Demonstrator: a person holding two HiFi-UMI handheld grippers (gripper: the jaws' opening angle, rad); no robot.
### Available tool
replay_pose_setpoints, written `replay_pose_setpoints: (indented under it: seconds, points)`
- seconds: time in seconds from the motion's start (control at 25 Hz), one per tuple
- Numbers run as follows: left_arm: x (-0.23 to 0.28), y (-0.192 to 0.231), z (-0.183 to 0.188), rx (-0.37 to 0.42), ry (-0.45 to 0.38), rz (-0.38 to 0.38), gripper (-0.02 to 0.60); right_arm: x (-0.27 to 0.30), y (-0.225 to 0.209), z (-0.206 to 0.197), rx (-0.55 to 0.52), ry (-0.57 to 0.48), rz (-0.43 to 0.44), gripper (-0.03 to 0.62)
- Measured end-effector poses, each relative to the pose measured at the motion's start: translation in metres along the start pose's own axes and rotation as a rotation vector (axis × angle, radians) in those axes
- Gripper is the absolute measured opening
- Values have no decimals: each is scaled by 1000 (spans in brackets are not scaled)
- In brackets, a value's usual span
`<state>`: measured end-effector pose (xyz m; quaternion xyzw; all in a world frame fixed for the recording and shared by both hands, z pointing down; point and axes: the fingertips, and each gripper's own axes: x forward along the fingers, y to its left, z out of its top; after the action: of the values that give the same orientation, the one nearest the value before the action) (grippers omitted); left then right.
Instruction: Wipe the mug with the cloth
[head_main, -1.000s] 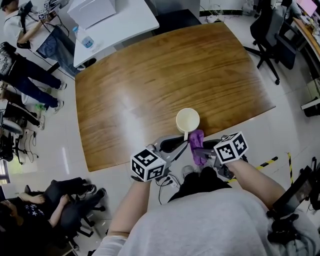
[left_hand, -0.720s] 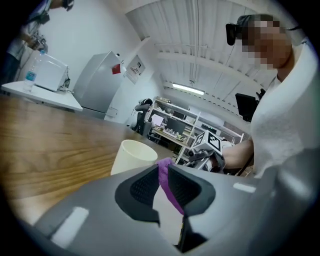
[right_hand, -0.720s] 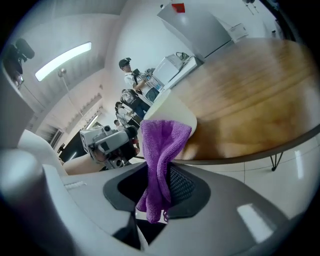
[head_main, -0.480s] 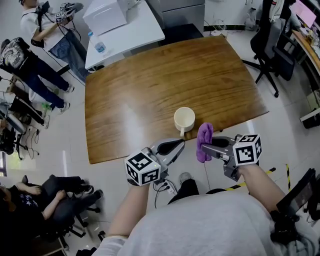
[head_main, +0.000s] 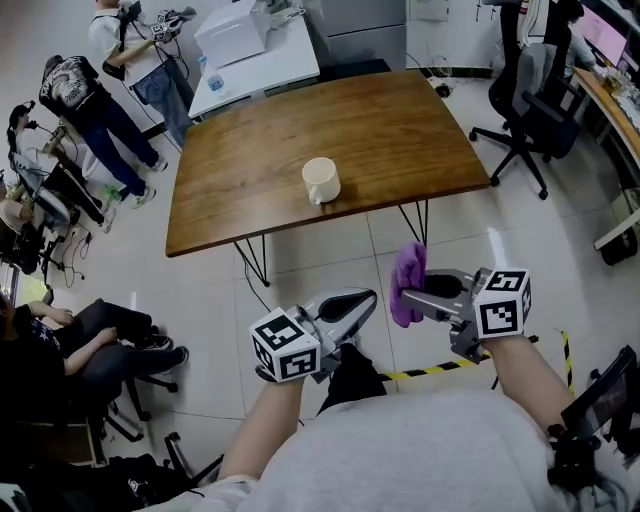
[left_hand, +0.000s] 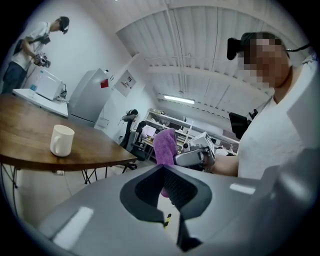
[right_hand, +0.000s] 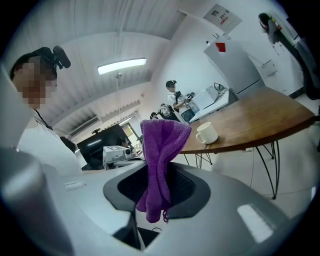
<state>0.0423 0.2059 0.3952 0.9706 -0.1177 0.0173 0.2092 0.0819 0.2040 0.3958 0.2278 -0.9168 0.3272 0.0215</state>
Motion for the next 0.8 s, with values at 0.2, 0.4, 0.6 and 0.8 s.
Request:
replay_pose_setpoints:
  seconds: [0.2,0.4,0.6,0.8]
  points:
    - [2,-109,-25,-14,-11,-5,0,-69,60,-50,-36,8,5,109]
    - [-9,-180,-29,-7,26,29,0,-102,130,-67,-89,3,59,110]
    - [-30,-211,-19,-29,-21,13,0,-104,174,-74,-107,-7,66,109]
    - [-48,-220,-7,-8,-12,31,0,-102,184,-68,-103,-22,46,107]
